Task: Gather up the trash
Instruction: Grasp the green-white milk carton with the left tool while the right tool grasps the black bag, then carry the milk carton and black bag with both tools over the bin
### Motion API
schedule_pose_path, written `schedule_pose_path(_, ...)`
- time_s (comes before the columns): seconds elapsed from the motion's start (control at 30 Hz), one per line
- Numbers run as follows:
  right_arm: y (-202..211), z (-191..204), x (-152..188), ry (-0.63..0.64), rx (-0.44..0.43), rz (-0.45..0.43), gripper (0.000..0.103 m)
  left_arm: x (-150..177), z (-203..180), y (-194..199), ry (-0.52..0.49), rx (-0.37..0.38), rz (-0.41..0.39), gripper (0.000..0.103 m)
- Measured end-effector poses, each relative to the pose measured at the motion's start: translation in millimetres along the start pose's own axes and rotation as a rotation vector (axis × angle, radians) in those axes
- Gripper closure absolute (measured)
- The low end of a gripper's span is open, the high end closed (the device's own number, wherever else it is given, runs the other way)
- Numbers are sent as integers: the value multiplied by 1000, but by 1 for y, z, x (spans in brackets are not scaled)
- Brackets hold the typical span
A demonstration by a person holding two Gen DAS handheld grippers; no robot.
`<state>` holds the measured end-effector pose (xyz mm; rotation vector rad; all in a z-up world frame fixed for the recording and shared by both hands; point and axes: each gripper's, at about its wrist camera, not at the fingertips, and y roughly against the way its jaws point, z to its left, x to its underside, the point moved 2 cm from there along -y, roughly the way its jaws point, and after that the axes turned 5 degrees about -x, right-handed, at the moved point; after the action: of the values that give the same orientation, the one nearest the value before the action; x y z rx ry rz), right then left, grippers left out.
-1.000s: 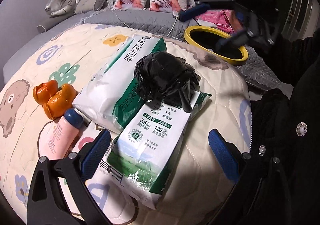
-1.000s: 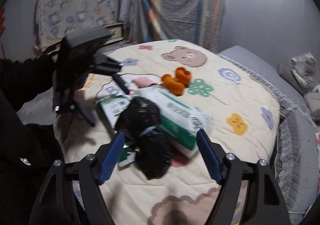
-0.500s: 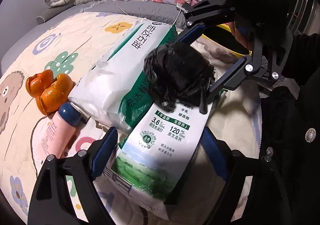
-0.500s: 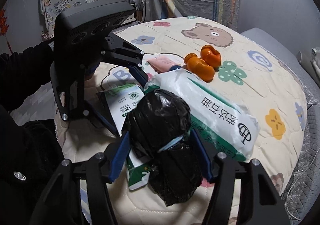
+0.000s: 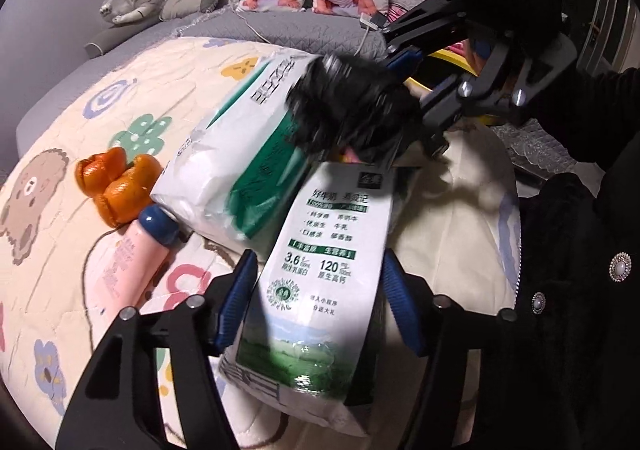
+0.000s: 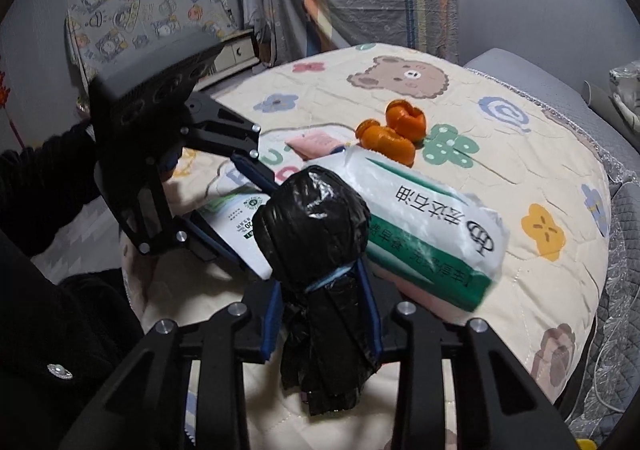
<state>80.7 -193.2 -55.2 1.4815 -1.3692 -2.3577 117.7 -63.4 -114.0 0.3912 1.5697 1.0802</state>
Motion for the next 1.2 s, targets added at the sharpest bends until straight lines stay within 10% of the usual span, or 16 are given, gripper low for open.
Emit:
schedule_pose_path(0.87,72,-8,20,-175,40,-210,72,5,-14,64,194,-154,-156,48)
schedule_pose_path(0.9,74,-9,21,-179,39,-215,72,1,-16,68,207,-158,-171,92)
schedule_pose_path(0.93,78,-10,23,-183,41,-225,72,-3,-15,69,216,-157,-170,103)
schedule_pose_path(1.2,94,-21,35,-228,77,-249,72,-12,-4,63,257,-166,-122,103)
